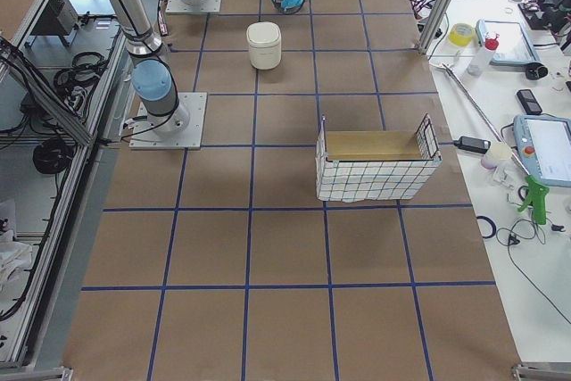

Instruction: Open trash can with right arm

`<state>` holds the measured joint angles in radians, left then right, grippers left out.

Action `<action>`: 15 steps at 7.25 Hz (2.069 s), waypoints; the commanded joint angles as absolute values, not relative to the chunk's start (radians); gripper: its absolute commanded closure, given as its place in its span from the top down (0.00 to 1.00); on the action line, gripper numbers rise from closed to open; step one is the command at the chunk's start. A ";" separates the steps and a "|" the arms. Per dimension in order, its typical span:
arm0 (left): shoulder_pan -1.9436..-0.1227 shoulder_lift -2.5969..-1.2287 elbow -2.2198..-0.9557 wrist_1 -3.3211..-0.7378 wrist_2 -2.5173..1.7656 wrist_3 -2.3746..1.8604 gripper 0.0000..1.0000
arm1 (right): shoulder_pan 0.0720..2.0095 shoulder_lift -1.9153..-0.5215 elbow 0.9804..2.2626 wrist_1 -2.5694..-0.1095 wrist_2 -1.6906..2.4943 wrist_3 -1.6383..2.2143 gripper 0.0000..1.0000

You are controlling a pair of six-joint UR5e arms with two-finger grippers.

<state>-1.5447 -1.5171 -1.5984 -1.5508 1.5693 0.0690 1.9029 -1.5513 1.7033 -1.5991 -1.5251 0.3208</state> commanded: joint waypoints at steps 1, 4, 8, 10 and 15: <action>-1.545 -1.517 -1.598 -1.551 1.569 0.069 1.00 | 1.950 -1.551 1.888 -1.771 -1.534 0.354 0.15; -1.545 -1.517 -1.598 -1.551 1.569 0.069 1.00 | 1.960 -1.542 2.013 -1.933 -1.543 0.344 0.16; -1.545 -1.517 -1.598 -1.551 1.569 0.069 1.00 | 1.951 -1.572 1.835 -1.789 -1.551 0.342 1.00; -1.545 -1.517 -1.598 -1.551 1.569 0.069 1.00 | 1.906 -1.568 1.641 -1.604 -1.606 0.275 1.00; -1.545 -1.517 -1.598 -1.551 1.569 0.069 1.00 | 1.638 -1.572 1.473 -1.528 -1.600 0.042 1.00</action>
